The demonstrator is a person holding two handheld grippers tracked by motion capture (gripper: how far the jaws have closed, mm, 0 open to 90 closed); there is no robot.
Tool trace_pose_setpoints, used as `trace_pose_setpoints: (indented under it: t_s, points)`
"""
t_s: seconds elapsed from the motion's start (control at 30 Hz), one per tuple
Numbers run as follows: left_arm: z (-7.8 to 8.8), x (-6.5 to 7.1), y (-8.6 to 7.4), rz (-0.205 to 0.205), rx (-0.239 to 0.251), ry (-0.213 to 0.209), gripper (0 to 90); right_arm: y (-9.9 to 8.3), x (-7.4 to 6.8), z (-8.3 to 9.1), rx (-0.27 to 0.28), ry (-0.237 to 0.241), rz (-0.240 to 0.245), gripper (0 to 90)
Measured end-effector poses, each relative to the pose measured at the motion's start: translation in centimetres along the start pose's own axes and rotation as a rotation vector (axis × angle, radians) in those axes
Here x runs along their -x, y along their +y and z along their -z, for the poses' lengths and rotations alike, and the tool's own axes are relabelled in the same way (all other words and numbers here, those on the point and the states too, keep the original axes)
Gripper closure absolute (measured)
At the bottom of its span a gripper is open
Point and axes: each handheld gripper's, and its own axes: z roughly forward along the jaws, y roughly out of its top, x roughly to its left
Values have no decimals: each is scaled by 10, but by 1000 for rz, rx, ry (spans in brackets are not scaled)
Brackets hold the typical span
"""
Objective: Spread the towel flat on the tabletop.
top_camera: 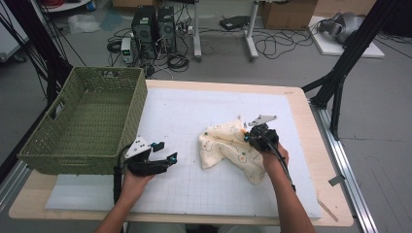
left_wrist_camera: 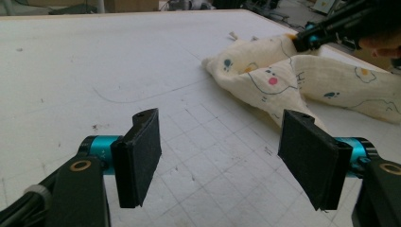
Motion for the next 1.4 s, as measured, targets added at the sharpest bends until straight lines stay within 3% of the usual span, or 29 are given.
trace_pose_setpoints:
  t_s: [0.13,0.17,0.27,0.37,0.4,0.5,0.67,0.83,0.97,1.03,1.1,1.17,1.23,1.27,1.33,1.4]
  points:
    - [-1,0,0,3,3,-1,305,14,17,3,59,-118,-29,854]
    - [-1,0,0,3,2,-2,306,17,22,2,60,-137,-27,854]
    - [-1,0,0,-1,-2,-3,305,20,35,0,41,-195,-79,843]
    - [-1,0,0,1,2,-2,306,17,43,1,64,-226,-153,678]
    - [0,-1,0,-1,0,0,306,16,43,3,75,-219,-164,632]
    - [0,-2,0,2,0,4,306,15,33,14,115,-192,-134,561]
    - [0,-1,0,3,0,8,306,1,14,34,200,-79,-94,425]
    - [1,-2,0,3,0,12,306,-17,-5,47,227,23,-61,416]
    - [1,-2,0,4,1,14,306,-33,-20,37,148,130,-24,399]
    - [1,-1,0,2,-2,13,306,-39,-26,26,80,104,6,398]
    - [1,-1,0,6,2,13,306,-44,-28,16,45,127,-20,400]
    - [2,-2,-1,4,1,15,306,-46,-32,8,-3,142,-12,425]
    - [2,-4,-1,3,-3,15,306,-50,-30,7,10,165,-64,480]
    - [2,-4,-1,5,-3,16,306,-52,-30,8,13,165,-89,563]
    - [2,-4,-1,6,-3,14,306,-56,-29,15,13,160,-80,787]
    - [3,-4,-2,5,-5,14,306,-60,-30,22,-8,130,-50,872]
